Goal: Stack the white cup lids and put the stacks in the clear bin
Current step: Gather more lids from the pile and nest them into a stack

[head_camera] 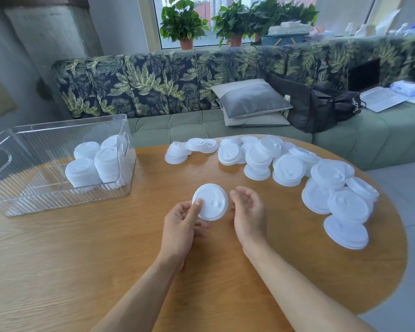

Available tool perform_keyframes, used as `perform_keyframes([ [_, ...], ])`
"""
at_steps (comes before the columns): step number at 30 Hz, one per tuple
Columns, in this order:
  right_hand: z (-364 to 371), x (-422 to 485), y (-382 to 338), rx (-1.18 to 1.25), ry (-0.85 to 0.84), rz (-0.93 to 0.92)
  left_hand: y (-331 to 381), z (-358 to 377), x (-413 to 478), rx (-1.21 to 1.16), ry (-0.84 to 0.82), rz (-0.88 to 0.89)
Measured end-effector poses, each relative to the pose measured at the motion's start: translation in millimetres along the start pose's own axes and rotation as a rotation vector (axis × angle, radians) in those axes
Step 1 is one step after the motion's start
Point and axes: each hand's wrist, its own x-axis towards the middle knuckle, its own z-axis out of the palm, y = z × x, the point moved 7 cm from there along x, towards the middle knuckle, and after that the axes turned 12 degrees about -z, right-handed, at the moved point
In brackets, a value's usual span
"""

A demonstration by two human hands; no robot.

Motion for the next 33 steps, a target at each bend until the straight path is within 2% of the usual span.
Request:
perform_keyframes([
  [4, -36.1, 29.1, -6.7, -0.167, 0.163, -0.071, -5.8, 25.5, 3.6, -0.002, -0.062, -0.036],
  [8, -62.7, 65.3, -14.5, -0.313, 0.240, -0.100, -9.0, 56.0, 6.7, 0.008, -0.114, -0.054],
  [16, -65.4, 108.3, -30.5, -0.780, 0.201, -0.312, -6.5, 89.0, 19.3, -0.003, -0.132, -0.079],
  [23, -69.4, 124.2, -12.8, -0.978, 0.159, -0.266, -5.3, 91.0, 23.8, -0.014, -0.148, -0.074],
  [28, -63.3, 113.1, -16.2, -0.917, 0.149, -0.355, -5.5, 87.7, 20.2, -0.041, -0.148, -0.070],
  [33, -48.7, 76.7, -20.2, -0.586, 0.052, -0.482, -1.3, 70.8, 18.9, -0.068, -0.093, -0.051],
])
